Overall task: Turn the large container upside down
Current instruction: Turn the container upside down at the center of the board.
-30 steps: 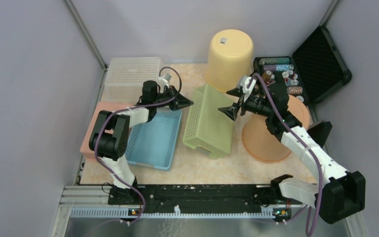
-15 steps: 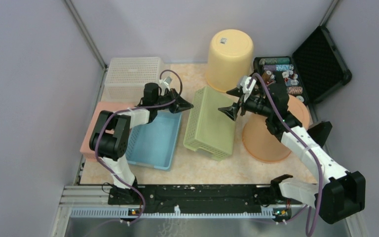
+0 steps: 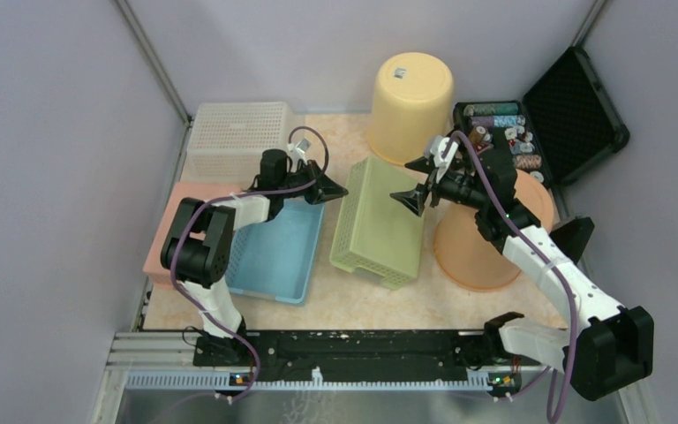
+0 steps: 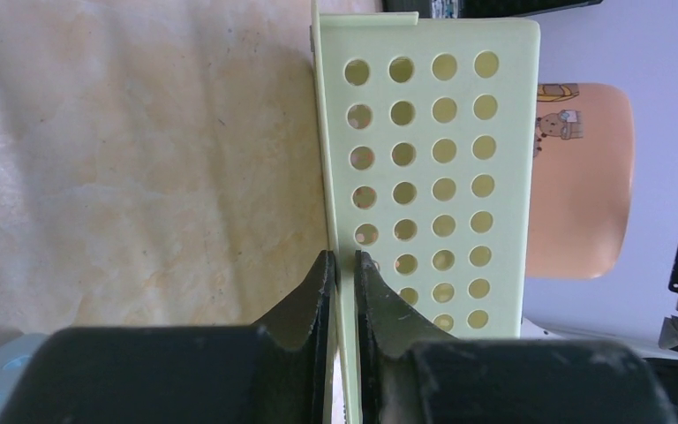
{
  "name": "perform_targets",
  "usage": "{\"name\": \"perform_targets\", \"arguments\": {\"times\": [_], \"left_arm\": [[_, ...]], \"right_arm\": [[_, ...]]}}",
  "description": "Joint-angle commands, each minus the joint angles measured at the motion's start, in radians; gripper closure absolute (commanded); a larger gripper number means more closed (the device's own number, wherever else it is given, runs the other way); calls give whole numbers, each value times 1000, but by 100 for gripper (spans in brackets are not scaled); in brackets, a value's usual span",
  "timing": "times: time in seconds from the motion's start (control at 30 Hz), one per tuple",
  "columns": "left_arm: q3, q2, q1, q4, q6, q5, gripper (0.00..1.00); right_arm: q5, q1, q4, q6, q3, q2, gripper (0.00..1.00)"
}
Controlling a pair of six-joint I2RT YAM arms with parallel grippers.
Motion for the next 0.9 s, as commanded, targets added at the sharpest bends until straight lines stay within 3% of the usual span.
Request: {"name": "perform_targets", "arguments": {"times": [0.0,0.87], "left_arm": [[15,-41,-7,-40,64,-40,86],[64,-45,-43,-150,167,-112,84]], "right_arm": [[-20,-6,50,-10,-1,-7,23],[-22,-5,48,-13,-1,-9,23]]}}
